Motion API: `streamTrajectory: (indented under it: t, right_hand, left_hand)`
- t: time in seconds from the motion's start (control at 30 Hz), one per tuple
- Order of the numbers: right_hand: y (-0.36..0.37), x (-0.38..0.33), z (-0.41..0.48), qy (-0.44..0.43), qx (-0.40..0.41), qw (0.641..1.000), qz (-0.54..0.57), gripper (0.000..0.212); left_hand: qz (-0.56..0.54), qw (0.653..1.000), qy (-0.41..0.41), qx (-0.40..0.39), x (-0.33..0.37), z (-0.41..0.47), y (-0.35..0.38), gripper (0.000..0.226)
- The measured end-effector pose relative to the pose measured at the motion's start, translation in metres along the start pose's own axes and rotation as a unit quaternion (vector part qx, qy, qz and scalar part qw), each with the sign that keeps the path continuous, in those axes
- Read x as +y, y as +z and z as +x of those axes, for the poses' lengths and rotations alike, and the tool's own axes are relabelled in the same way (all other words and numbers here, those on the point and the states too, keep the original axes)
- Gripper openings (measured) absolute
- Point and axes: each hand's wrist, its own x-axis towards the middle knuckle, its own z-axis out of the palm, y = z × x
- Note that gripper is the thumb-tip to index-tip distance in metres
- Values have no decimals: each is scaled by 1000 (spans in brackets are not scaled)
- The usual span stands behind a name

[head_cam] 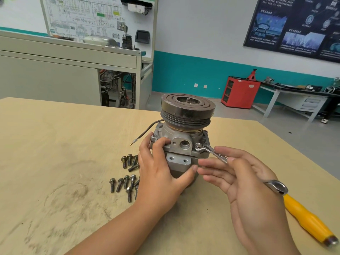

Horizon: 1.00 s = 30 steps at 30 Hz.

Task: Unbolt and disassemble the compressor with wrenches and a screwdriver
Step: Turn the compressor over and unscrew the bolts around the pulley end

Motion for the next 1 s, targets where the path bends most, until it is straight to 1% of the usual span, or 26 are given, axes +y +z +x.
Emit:
streamTrajectory:
  t: [0.13,0.23,0.3,0.4,0.5,0.57,0.7,0.8,0.9,1.0]
  right_hand:
    - [-1,0,-2,-14,17,999,-35,34]
    - [-7,0,5,0,39,999,-32,33]
    - [-14,-2,18,28,53,998,-29,29]
    - [-27,-4,46,93,58,994,-15,21]
    - [-35,-2,70,135,35,990,8,25]
    - [-37,2,83,142,24,990,10,26]
    - [-31,13,105,120,17,992,-47,25]
    - [-21,22,115,102,22,990,-100,32]
    - [-9,24,121,62,42,988,-136,36]
    - [1,23,124,30,55,975,-215,43]
  left_hand:
    - [-1,1000,5,5,0,0,0,67]
    - [2,1000,8,2,1,1,-2,64]
    - [1,1000,10,-2,2,1,-3,67]
    - [-1,1000,8,-3,3,1,-3,66]
    - [1,1000,10,1,3,1,-2,67]
    - [4,1000,14,0,2,1,-2,69]
    - [7,1000,8,-4,2,1,-2,67]
    - [6,1000,0,-7,1,0,-2,64]
    - [4,1000,-3,-9,2,0,-2,64]
    - [6,1000,-1,-8,2,0,-1,64]
